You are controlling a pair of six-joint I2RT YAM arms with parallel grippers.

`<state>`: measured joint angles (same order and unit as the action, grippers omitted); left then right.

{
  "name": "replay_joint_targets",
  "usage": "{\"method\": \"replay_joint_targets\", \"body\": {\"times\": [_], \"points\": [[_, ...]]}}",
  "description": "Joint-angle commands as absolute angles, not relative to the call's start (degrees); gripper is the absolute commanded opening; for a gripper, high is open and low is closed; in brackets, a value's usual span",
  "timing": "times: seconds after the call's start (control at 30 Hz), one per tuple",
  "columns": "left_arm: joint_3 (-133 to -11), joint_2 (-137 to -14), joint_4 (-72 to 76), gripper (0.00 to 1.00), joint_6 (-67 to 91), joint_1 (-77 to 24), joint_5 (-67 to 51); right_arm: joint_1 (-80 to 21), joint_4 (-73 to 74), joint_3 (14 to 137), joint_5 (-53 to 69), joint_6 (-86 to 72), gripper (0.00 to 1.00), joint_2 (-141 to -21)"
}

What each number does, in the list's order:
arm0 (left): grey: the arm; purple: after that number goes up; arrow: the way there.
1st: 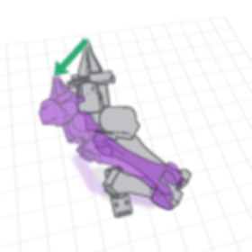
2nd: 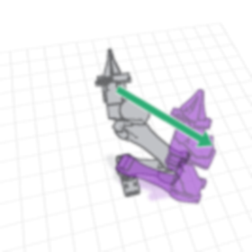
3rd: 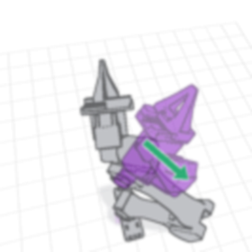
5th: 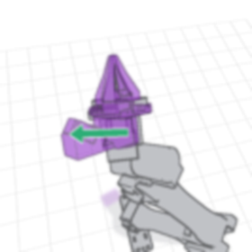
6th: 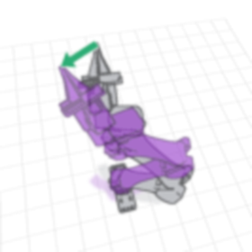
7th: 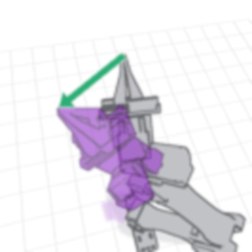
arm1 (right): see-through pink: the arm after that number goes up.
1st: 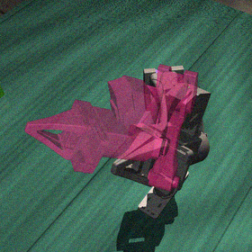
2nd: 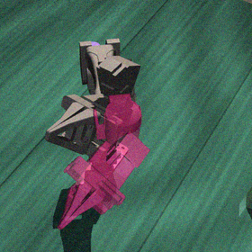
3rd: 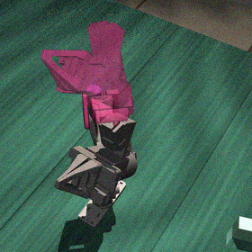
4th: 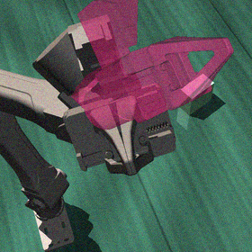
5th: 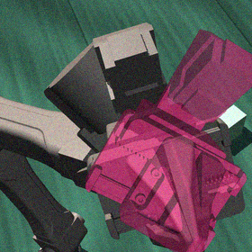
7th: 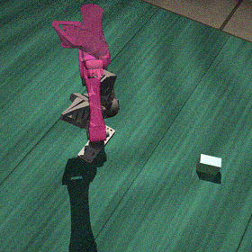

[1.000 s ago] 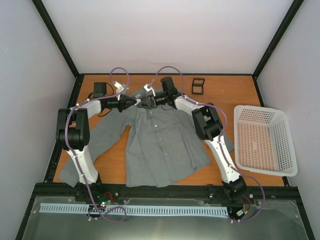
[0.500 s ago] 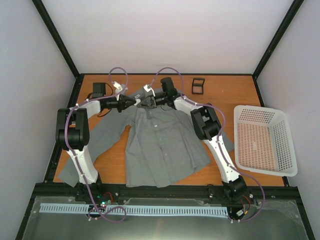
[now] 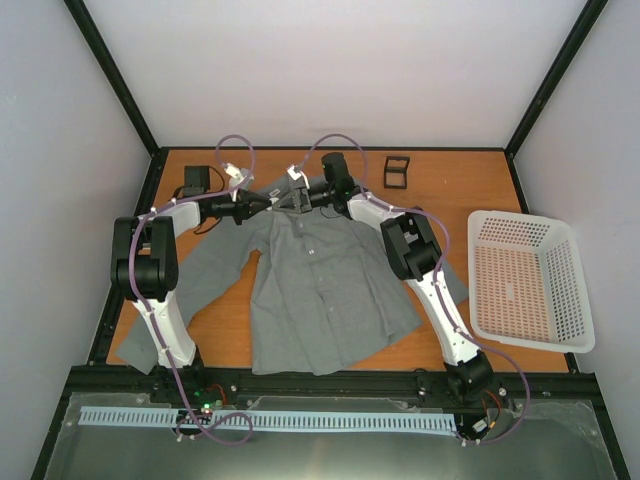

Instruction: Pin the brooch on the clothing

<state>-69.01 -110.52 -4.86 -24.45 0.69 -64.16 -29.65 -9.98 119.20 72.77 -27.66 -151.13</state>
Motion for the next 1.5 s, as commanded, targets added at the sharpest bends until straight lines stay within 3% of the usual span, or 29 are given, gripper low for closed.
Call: {"method": "replay_joint_targets", "body": {"times": [0.0, 0.4, 0.8, 1.03, 1.27, 1.37, 1.47], "points": [[-69.5, -109.2, -5.5, 0.01, -25.8, 0.4, -68.5, -29.4, -11.4, 120.8, 69.0, -29.4, 0.41, -152.6], [-68.5, -108.2, -3.4, 0.01, -24.2, 0.2, -67.9, -29.7, -20.2, 115.6, 54.9, -42.5, 0.35, -150.8], [-65.3, -104.9, -1.4, 0.01, -25.4, -0.2, -65.9, -29.1, -23.2, 112.6, 49.1, -54.7, 0.32, -149.6], [-62.2, -102.5, 2.4, 0.01, -25.0, -0.2, -57.5, -29.1, -27.4, 105.9, 45.1, -55.0, 0.41, -145.0], [-61.6, -101.9, 3.2, 0.01, -27.2, -0.7, -49.4, -28.5, -22.3, 94.3, 45.0, -42.9, 0.60, -133.4], [-61.5, -102.0, 3.4, 0.01, -27.1, -1.1, -48.8, -28.0, -15.5, 92.9, 45.4, -36.5, 0.62, -130.6], [-61.9, -102.3, 2.9, 0.01, -26.6, -1.0, -51.9, -28.5, -17.9, 92.4, 52.1, -32.9, 0.63, -130.4]]}}
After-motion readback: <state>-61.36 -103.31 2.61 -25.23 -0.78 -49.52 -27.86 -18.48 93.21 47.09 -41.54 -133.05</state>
